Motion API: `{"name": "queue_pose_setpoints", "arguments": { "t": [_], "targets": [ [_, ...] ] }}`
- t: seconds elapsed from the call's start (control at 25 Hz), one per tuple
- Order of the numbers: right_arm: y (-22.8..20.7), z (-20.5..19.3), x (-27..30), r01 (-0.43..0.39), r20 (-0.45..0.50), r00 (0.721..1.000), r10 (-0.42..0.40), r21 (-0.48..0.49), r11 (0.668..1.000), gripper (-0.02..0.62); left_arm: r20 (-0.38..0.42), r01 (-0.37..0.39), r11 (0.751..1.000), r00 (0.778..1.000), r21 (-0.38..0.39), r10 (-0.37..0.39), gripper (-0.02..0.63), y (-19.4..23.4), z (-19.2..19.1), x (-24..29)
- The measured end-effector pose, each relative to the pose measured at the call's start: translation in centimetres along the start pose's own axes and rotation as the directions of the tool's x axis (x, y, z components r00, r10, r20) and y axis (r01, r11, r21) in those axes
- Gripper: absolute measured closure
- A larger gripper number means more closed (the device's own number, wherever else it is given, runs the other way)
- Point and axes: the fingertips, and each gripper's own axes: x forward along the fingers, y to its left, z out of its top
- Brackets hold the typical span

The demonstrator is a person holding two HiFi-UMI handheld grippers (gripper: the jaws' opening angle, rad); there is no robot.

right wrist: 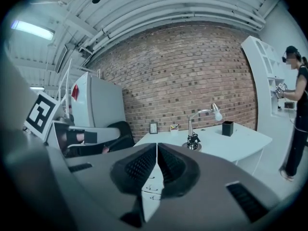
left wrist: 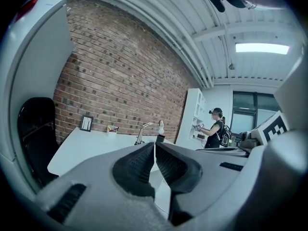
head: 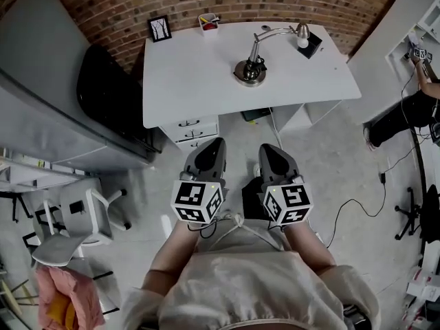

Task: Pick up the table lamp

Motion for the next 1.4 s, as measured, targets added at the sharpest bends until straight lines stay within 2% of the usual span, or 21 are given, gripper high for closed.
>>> {"name": "queue_pose_setpoints", "arguments": {
  "t": [0.2, 0.48, 0.72, 0.84, 1.2, 1.4],
  "targets": [
    [-3.0, 1.2, 4.3, -0.052, 0.009, 0.999, 0.052, -0.005, 0.999, 0.568, 0.017, -0.045, 0.999, 0.999, 0.010, 0.045, 0.584, 1.4, 1.0, 4.4],
    [-9.9, 4.2, 11.8, -0.130, 0.002, 0.991, 0.130, -0.023, 0.991, 0.568, 0.026, -0.123, 0.992, 0.992, -0.008, 0.123, 0.584, 2.8, 2.7, 13.2],
    [-16.7, 6.1, 17.9, -0.147, -0.072, 0.987, 0.144, -0.038, 0.988, 0.568, 0.017, -0.189, 0.981, 0.982, -0.039, 0.190, 0.584, 3.6, 4.3, 21.2],
    [-18.8, 6.3, 20.7, -0.187, -0.101, 0.978, 0.181, -0.052, 0.981, 0.568, 0.017, -0.220, 0.974, 0.975, -0.054, 0.221, 0.584, 4.1, 4.5, 24.8],
    [-21.4, 5.5, 27.3, -0.246, -0.166, 0.958, 0.233, -0.068, 0.967, 0.566, -0.062, -0.310, 0.945, 0.950, -0.108, 0.305, 0.584, 7.9, 1.9, 30.0],
    [-20.8, 5.6, 29.9, -0.261, -0.179, 0.954, 0.242, -0.091, 0.961, 0.565, -0.109, -0.309, 0.940, 0.949, -0.143, 0.295, 0.584, 10.5, 0.9, 32.0]
  ]
}}
